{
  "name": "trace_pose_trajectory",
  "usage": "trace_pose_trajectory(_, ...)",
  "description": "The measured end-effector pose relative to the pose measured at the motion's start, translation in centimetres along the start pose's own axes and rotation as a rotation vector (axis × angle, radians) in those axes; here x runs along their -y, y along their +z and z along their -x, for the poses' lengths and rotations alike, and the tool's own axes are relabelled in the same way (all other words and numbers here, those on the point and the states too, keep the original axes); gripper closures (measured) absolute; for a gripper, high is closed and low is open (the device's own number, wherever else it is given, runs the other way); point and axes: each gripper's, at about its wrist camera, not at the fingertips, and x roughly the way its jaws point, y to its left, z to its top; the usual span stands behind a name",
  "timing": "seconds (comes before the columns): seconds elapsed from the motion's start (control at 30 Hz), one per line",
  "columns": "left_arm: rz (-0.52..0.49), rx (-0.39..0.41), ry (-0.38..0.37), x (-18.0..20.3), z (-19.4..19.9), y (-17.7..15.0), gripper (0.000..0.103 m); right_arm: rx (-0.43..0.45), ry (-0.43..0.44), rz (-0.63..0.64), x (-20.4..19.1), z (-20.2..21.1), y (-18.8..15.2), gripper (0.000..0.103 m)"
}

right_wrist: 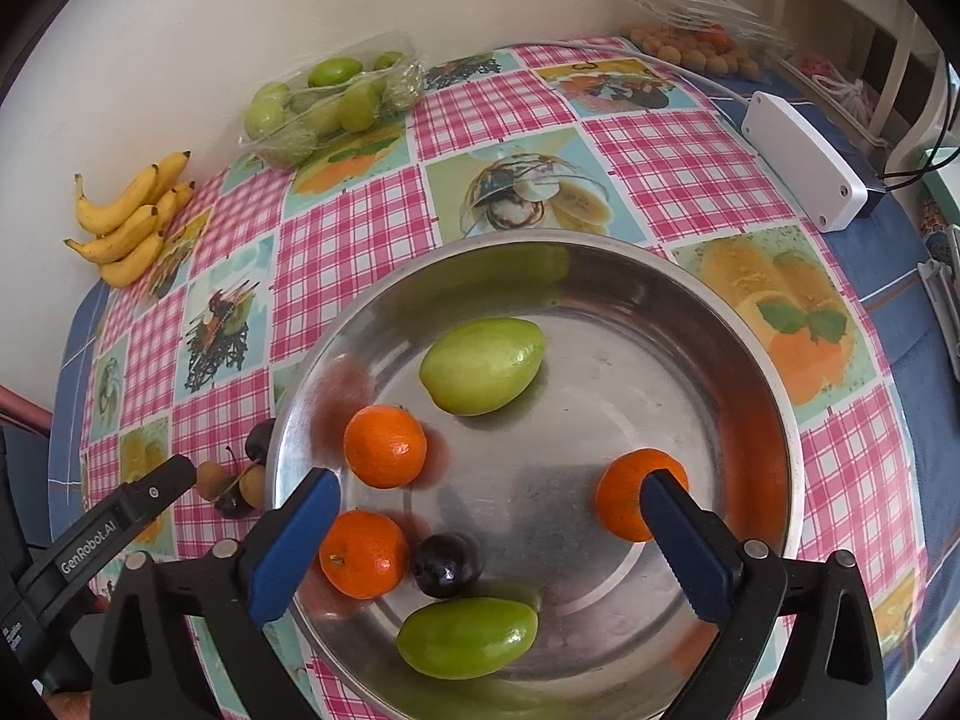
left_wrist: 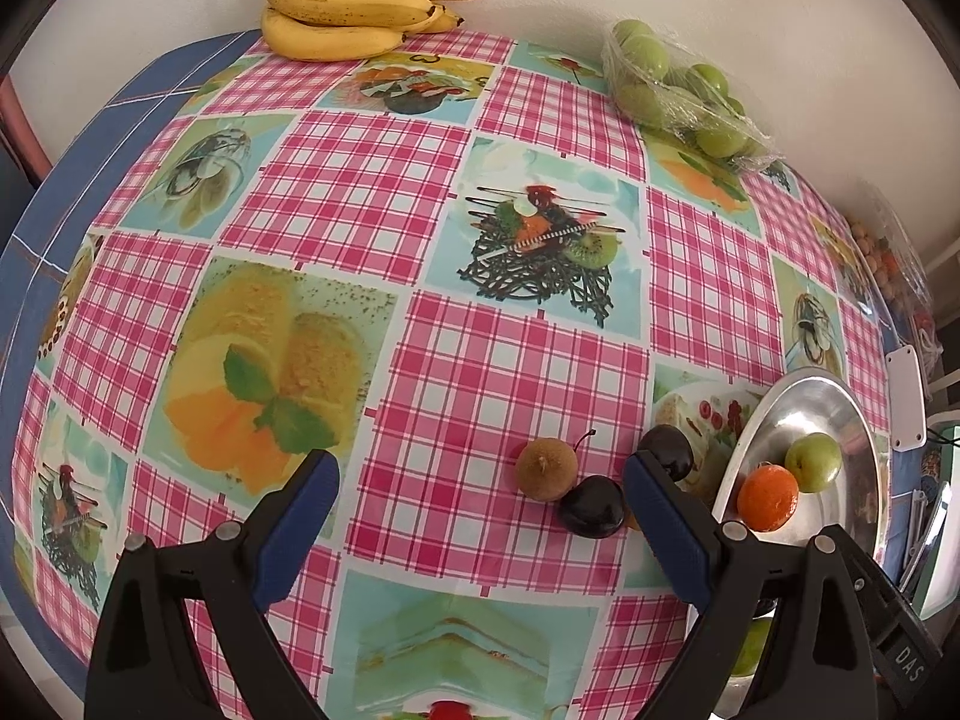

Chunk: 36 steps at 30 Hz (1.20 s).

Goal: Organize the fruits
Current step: 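Move both grippers back toward the remaining kiwis and plums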

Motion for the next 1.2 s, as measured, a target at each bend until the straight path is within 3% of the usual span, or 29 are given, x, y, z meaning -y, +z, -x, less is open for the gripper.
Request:
trace_pose_trajectory(0.47,0.080,0.042,-0.002,-2.5,0.6,0.7,0.007,0.063,0.059,0.077,-3.2,0.6,-0.5,0.000)
trace_pose_trajectory(0.73,0.127,0.060,-0.041,-4.6,0.9,1.3,0.007,0.015,0.097,0.148,-6.7,0.0,-0.7,0.000)
trace_pose_trajectory(0.9,0.098,0.089,-0.014,-4.9,1.2,1.5,0.007,0.001,0.132,0.195,-8.7,-0.4,-0.8,0.000)
trace_pose_trajectory(1.2,0.083,0.068,-0.057,-4.8,0.4,2.0,0.007,-0.015,0.120,0.223,-10.2,-1.4,-0.5,0.000)
